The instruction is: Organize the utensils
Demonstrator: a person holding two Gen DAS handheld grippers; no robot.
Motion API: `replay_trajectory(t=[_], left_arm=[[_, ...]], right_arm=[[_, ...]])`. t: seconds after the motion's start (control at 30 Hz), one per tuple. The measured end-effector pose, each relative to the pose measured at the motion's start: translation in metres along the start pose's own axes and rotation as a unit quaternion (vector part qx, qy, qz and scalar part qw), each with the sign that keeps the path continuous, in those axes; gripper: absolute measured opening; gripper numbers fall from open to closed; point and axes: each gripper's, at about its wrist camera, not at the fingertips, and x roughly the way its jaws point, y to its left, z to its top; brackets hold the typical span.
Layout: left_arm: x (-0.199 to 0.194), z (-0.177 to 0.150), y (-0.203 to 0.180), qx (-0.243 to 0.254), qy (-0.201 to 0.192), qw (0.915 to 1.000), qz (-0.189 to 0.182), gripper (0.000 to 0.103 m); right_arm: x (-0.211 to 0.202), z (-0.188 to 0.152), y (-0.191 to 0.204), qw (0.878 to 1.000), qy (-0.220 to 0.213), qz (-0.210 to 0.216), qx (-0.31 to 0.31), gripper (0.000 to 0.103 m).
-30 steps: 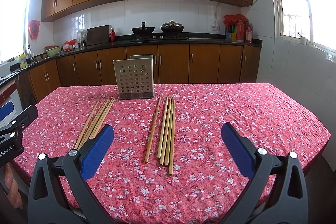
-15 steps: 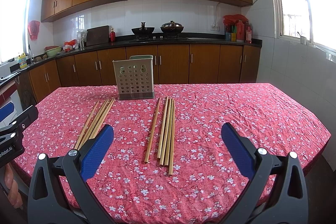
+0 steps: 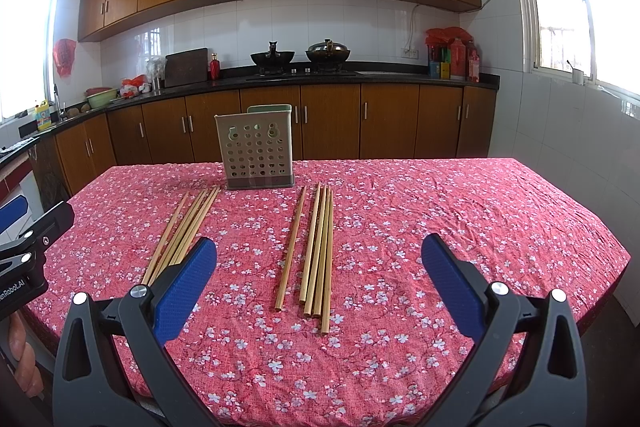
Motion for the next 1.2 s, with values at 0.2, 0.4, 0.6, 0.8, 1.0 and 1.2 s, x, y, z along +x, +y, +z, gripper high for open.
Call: replay_trajectory(t=[0.2, 0.4, 0.6, 0.8, 1.0, 1.2], left_arm=[[0.000, 0.000, 0.000, 0.000, 0.000, 1.0000, 0.000, 0.099], [0.000, 0.000, 0.000, 0.000, 0.000, 1.0000, 0.000, 0.099], [0.000, 0.000, 0.000, 0.000, 0.001, 1.0000, 0.000, 0.099], [0.001, 0.000, 0.000, 0.000, 0.001, 1.0000, 0.000, 0.099], [0.001, 0.000, 0.000, 0.000, 0.001, 1.0000, 0.000, 0.099], [0.017, -0.007, 0.002, -0.007, 0.028, 0.9994, 0.016, 0.099]], right_arm=[[0.000, 0.000, 0.000, 1.000, 0.000, 0.000, 0.000, 0.101], [-0.001, 0.001, 0.000, 1.000, 0.001, 0.000, 0.000, 0.101], [-0.001, 0.001, -0.001, 1.000, 0.000, 0.000, 0.000, 0.101], [-0.001, 0.001, -0.001, 1.000, 0.000, 0.000, 0.000, 0.101], [-0.002, 0.001, 0.000, 1.000, 0.001, 0.000, 0.000, 0.101], [0.007, 0.000, -0.011, 1.000, 0.016, 0.007, 0.020, 0.101]])
